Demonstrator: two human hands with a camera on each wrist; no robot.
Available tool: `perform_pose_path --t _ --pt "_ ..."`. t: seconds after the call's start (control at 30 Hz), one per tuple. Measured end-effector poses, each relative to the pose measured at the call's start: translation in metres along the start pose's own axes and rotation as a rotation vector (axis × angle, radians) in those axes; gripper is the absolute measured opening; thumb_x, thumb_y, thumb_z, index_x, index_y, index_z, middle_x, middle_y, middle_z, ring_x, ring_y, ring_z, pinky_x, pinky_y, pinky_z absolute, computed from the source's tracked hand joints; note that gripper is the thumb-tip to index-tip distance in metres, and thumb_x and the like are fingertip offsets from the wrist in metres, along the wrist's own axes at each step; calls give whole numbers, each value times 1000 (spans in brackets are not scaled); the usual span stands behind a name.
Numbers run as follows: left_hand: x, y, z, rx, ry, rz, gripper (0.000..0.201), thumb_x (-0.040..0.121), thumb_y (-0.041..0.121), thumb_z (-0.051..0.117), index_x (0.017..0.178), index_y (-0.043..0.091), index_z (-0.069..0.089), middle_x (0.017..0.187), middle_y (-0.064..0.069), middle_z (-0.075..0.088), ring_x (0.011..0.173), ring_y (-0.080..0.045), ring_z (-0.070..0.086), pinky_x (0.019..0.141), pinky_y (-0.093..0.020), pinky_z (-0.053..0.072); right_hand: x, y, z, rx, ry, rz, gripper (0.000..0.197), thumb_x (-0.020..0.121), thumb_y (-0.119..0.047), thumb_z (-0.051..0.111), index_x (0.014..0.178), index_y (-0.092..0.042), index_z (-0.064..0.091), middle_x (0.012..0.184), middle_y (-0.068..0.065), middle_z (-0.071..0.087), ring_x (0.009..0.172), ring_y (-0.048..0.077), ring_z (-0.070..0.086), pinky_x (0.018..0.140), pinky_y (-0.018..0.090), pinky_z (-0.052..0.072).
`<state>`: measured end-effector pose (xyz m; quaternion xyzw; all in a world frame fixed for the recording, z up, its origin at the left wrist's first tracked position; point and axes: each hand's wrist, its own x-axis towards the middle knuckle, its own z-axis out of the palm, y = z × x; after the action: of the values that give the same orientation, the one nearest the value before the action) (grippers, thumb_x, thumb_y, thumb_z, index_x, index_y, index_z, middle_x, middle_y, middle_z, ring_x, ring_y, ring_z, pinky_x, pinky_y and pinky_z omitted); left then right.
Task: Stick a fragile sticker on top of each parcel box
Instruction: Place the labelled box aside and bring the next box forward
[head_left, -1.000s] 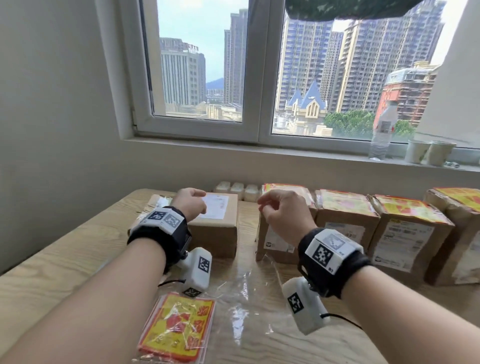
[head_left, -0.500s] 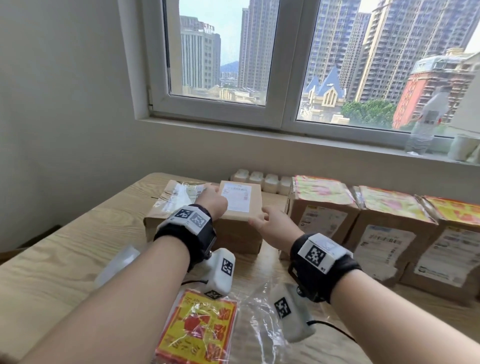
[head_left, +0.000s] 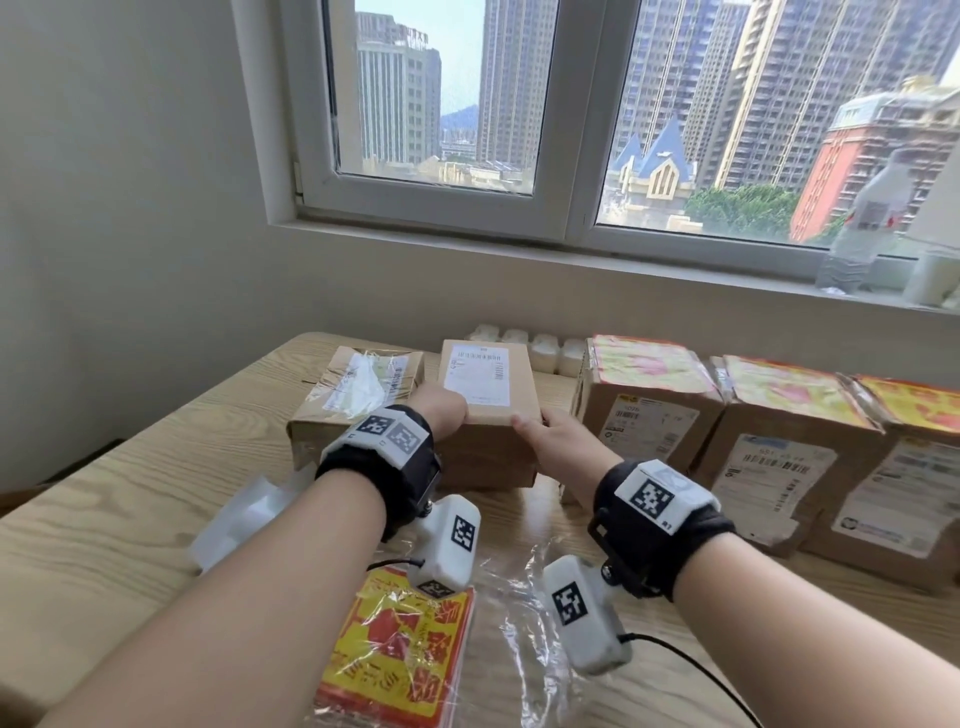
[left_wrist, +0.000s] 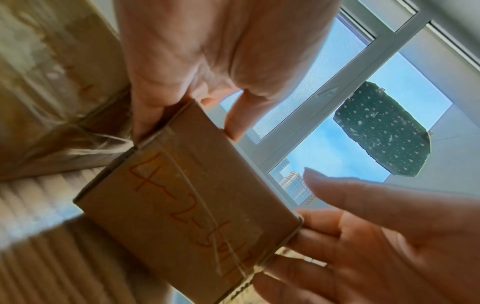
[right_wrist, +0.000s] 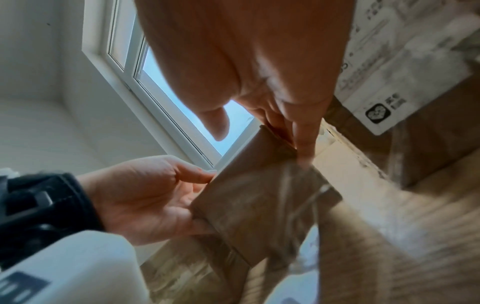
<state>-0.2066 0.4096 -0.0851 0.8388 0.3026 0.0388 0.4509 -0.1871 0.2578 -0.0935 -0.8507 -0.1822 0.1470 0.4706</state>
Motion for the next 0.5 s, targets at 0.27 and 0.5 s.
perform_pose_path --t 0.27,0.5 --pt "-32 6 -33 -395 21 48 72 53 1 63 123 0 49 119 -17 63 106 -35 60 96 -47 49 -33 -27 -15 48 17 -105 40 96 -23 52 132 -6 46 122 8 60 110 23 59 97 40 50" --pt "-66 9 -71 -649 -10 114 117 28 0 70 140 17 38 120 -11 63 105 -32 60 80 -55 54 -75 -54 -37 106 84 -204 51 88 -13 64 133 -11 41 125 7 54 109 19 56 87 31 52"
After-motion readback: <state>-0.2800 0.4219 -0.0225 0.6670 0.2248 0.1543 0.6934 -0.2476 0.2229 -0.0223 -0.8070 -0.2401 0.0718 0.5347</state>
